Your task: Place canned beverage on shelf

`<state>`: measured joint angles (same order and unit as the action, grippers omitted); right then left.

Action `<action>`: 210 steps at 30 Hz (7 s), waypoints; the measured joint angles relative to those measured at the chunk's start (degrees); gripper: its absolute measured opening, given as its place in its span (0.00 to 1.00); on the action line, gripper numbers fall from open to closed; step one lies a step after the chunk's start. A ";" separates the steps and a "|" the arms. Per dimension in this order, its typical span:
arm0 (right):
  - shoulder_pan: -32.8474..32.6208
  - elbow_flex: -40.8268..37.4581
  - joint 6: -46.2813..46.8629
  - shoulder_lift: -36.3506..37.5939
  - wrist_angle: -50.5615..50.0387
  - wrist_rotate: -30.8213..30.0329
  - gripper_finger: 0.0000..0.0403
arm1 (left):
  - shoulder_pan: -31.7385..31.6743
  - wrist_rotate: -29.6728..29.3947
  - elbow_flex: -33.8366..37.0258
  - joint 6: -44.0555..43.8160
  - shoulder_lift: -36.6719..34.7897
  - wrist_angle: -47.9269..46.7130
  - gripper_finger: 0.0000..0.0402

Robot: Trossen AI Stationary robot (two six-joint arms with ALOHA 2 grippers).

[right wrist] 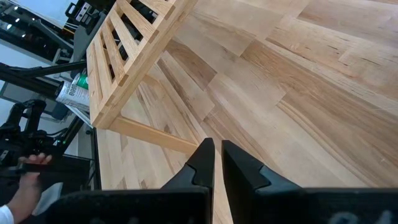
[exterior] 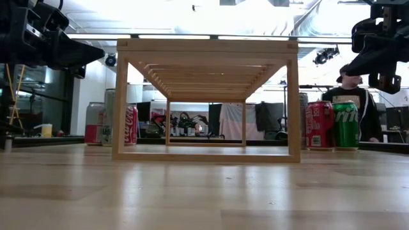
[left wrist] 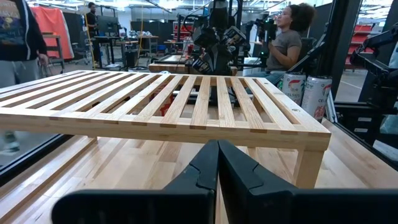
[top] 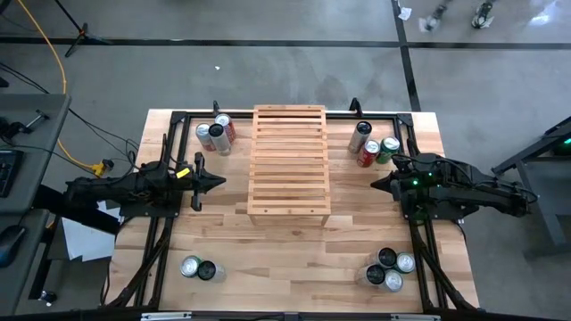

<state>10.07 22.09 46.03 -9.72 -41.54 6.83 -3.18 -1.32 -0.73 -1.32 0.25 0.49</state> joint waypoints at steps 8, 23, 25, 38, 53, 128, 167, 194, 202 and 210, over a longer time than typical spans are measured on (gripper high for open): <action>0.01 -0.01 0.01 0.00 0.01 0.01 0.04 | 0.01 0.00 0.00 -0.03 0.00 0.26 0.01; 0.00 0.00 0.00 -0.01 0.00 0.01 0.04 | -0.27 -14.41 -5.78 -3.20 5.68 7.18 0.30; 0.02 0.00 0.01 0.00 0.02 0.02 0.04 | -0.35 -17.19 -8.88 -2.36 8.86 4.71 0.40; 0.00 0.00 -0.01 0.00 0.00 0.01 0.04 | -8.68 -46.98 -28.13 -1.44 37.42 -7.27 0.69; 0.00 0.00 -0.01 0.00 0.00 0.02 0.04 | -28.03 -34.90 -30.18 -20.09 49.54 -11.14 0.70; 0.00 0.00 -0.01 0.00 0.02 0.00 0.04 | -31.27 -24.15 -30.18 -20.48 54.24 -12.97 0.94; 0.02 0.00 0.00 0.00 0.00 0.01 0.04 | -30.53 -24.02 -30.05 -21.07 54.35 -16.51 0.60; 0.00 0.00 0.00 -0.01 0.01 0.01 0.04 | -21.44 -25.38 -43.13 -12.02 43.55 -18.10 0.60; 0.01 0.00 -0.01 -0.01 0.00 0.00 0.04 | -22.05 -24.31 -60.37 -4.66 57.86 -22.46 0.60; 0.00 -0.01 0.01 0.00 0.00 0.01 0.04 | -22.05 -22.35 -79.14 -0.57 75.80 -30.40 0.60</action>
<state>10.07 22.08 46.03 -9.72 -41.54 6.84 -25.23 -23.67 -79.87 -1.89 76.05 -29.91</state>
